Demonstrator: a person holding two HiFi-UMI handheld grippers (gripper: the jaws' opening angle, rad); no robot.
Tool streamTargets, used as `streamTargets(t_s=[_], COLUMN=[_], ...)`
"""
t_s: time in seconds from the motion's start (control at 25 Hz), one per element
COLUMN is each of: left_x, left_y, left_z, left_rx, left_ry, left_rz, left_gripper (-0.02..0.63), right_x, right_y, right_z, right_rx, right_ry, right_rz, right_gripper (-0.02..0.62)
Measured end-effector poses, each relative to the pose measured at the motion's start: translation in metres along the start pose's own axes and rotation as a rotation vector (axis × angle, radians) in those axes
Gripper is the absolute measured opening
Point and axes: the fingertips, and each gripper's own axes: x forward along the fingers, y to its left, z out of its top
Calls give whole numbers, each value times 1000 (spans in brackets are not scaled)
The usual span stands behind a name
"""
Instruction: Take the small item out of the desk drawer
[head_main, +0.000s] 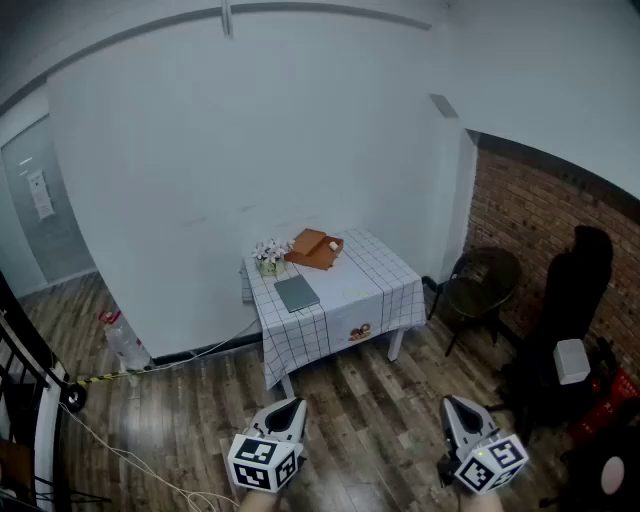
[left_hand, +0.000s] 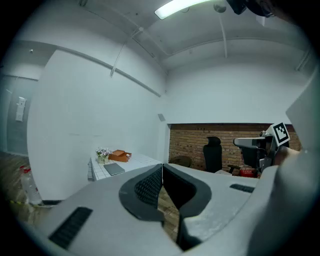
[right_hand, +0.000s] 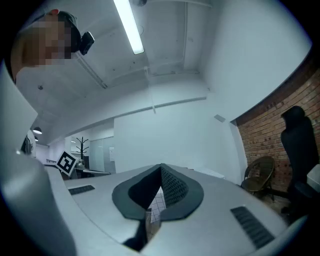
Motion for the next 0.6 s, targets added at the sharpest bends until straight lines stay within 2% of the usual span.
streamTargets(t_s=[0.2,0.4,0.6], left_x=[4,6,6], left_y=[-14,-30,-41], left_z=[5,7,-4], left_rx=[14,36,25], left_ry=[2,-2,4], left_rz=[16,30,58], left_gripper=[12,12,12], right_x=[-10,-20,-34], right_y=[-12,-28,-45], right_z=[8,-1,-8], right_rx=[-5,-7,-4], right_ry=[-5,6,23], right_rz=[4,5,-3], right_gripper=[-5,-5,-5])
